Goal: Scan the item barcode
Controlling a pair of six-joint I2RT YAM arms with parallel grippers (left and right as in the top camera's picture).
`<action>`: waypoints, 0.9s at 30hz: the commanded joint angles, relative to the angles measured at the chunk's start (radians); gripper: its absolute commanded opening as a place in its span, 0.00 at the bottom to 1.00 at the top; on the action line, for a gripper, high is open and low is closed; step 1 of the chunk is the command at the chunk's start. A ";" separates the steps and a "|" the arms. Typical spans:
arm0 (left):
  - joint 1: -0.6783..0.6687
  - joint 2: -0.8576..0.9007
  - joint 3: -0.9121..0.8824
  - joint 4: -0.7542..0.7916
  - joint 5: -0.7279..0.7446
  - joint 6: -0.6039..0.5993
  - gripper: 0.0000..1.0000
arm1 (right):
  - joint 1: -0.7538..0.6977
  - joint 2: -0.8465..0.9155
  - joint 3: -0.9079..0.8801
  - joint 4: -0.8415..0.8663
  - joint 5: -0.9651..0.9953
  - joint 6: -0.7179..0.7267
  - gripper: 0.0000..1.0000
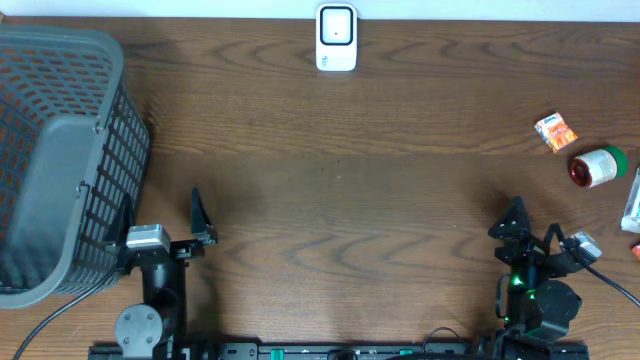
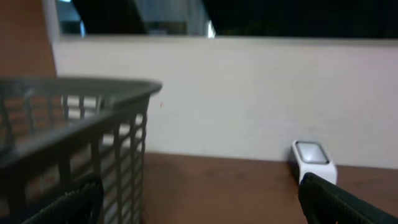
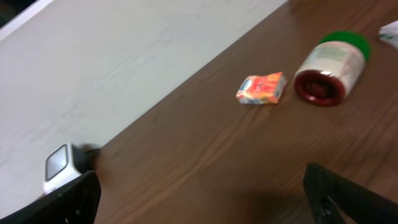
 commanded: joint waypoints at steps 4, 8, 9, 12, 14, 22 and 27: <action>-0.004 -0.001 -0.094 0.035 -0.072 -0.060 0.99 | 0.020 0.002 -0.001 -0.004 0.011 -0.016 0.99; -0.004 0.000 -0.119 0.021 -0.073 -0.060 0.99 | 0.020 0.002 -0.001 -0.004 0.011 -0.016 0.99; -0.004 0.000 -0.119 0.021 -0.073 -0.060 0.99 | 0.020 0.002 -0.001 -0.004 0.011 -0.016 0.99; -0.003 0.000 -0.119 0.021 -0.074 -0.060 0.99 | 0.020 0.002 -0.001 -0.004 0.011 -0.016 0.99; -0.003 0.000 -0.119 0.014 -0.074 -0.060 0.99 | 0.020 0.002 -0.001 -0.004 0.011 -0.016 0.99; -0.003 0.000 -0.119 -0.138 -0.073 -0.060 0.99 | 0.046 -0.010 -0.001 -0.004 0.011 -0.016 0.99; -0.003 0.000 -0.119 -0.167 -0.073 -0.060 0.99 | 0.165 -0.059 -0.001 0.000 0.012 -0.016 0.99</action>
